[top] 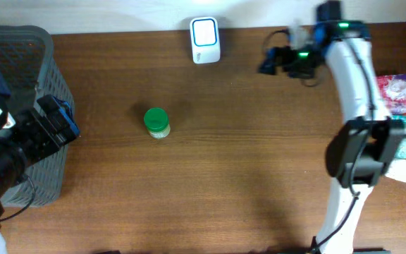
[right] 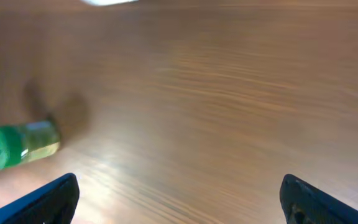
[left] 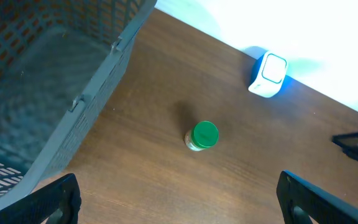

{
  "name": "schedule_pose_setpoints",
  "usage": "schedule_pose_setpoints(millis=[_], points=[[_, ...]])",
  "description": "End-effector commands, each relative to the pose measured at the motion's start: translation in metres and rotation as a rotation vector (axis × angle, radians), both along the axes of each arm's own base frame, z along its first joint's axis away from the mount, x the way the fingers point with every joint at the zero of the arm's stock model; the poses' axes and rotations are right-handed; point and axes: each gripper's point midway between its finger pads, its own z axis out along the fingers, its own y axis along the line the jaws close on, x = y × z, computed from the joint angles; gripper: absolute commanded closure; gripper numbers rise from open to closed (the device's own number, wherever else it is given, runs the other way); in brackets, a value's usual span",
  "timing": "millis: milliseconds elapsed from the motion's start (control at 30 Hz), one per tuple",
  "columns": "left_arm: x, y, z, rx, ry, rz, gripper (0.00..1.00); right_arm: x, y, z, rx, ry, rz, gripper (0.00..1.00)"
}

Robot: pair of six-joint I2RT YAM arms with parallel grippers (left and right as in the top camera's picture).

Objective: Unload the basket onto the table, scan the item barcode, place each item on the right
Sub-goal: 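Move the right gripper over the green-lidded jar and lower onto it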

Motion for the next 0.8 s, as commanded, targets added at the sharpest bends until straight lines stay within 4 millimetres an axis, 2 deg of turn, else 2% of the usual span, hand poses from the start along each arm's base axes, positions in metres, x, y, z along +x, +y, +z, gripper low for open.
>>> schedule_pose_setpoints(millis=[0,67,100,133,267,333,367,467,567,667,767], points=[[0.0,0.0,0.0,-0.012,0.0,0.008,0.01,-0.011,0.078,-0.001,0.032,-0.008,0.124,0.01],[0.0,0.0,0.0,-0.012,0.0,0.008,0.01,-0.018,0.125,0.002,0.044,-0.037,0.186,0.01],[0.0,0.0,0.0,-0.012,0.0,0.008,0.01,-0.024,0.155,0.004,0.035,-0.06,0.215,0.01],[0.0,0.0,0.0,-0.012,0.0,0.008,0.01,-0.027,0.171,0.001,-0.001,-0.071,0.205,0.02],[0.0,0.0,0.0,-0.012,0.0,0.008,0.01,-0.032,0.202,-0.011,-0.198,-0.097,-0.039,0.01],[0.0,0.0,0.0,-0.012,0.0,0.008,0.01,-0.038,0.227,-0.012,-0.193,-0.129,-0.018,0.01],[0.0,0.0,0.0,-0.012,0.0,0.008,0.01,-0.045,0.255,-0.016,-0.174,-0.157,0.027,0.01],[0.0,0.0,0.0,-0.012,0.0,0.008,0.01,-0.058,0.292,-0.028,-0.152,-0.185,0.088,0.01],[0.0,0.0,0.0,-0.012,0.0,0.008,0.01,-0.069,0.311,-0.032,-0.183,-0.226,0.11,0.01],[0.0,0.0,0.0,-0.012,0.0,0.008,0.01,-0.073,0.311,-0.034,-0.248,-0.252,0.051,0.01],[0.0,0.0,0.0,-0.012,0.0,0.008,0.01,-0.08,0.313,-0.047,-0.248,-0.198,-0.038,0.01]])
